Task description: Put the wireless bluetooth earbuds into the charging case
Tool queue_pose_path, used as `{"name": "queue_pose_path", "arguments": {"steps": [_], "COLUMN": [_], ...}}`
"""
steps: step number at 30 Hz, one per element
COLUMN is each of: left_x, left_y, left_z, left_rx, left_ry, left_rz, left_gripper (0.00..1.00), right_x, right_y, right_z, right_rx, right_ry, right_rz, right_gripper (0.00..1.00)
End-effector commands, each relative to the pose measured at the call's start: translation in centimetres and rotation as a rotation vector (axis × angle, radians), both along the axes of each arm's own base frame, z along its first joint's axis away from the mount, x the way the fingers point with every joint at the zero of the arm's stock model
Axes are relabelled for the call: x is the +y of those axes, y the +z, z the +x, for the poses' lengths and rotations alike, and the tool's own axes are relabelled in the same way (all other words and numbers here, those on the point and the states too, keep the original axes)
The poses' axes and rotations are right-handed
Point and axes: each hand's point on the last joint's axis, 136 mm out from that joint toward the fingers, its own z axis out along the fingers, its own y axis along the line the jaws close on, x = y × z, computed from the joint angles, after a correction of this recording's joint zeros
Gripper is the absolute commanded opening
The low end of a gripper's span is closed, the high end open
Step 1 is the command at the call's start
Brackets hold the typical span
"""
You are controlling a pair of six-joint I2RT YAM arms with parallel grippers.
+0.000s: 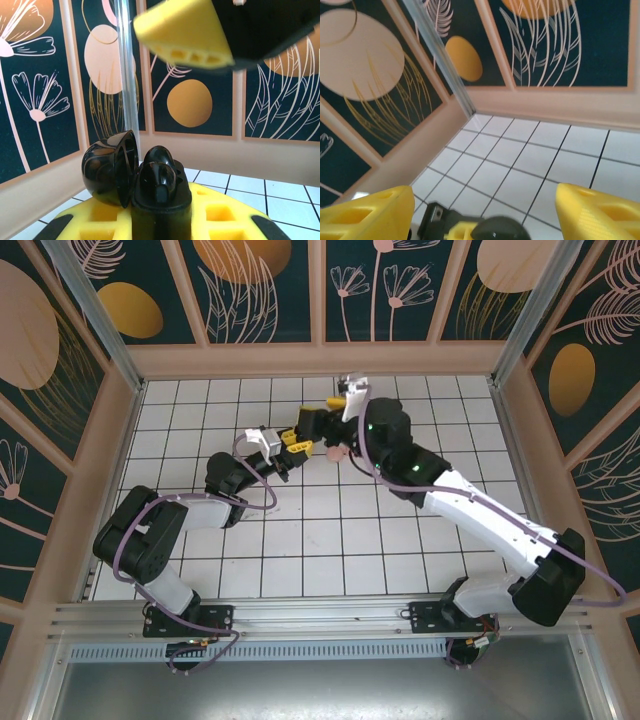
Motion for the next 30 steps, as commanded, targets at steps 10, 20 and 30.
{"name": "queue_pose_path", "arguments": {"steps": [10,20,30], "left_x": [-0.5,-0.6,-0.6], "left_y": [-0.5,-0.9,-0.3], "left_z": [-1.2,-1.4,-0.6], "left_rx": [-0.045,-0.056,-0.026], "left_ry": [-0.037,-0.027,-0.003], "left_rz": [0.046,0.070,0.048], "left_gripper": [0.00,0.00,0.00], "right_x": [1.5,3.4,1.5], "right_y": [-4.4,-8.8,-10.2], "right_z": [4.1,3.5,-1.6], "right_rx": [0.331,0.471,0.518], "right_ry": [0.063,0.150,0.170], "right_rz": [-0.144,-0.252,-0.288], "right_gripper": [0.23,0.14,0.10]}}
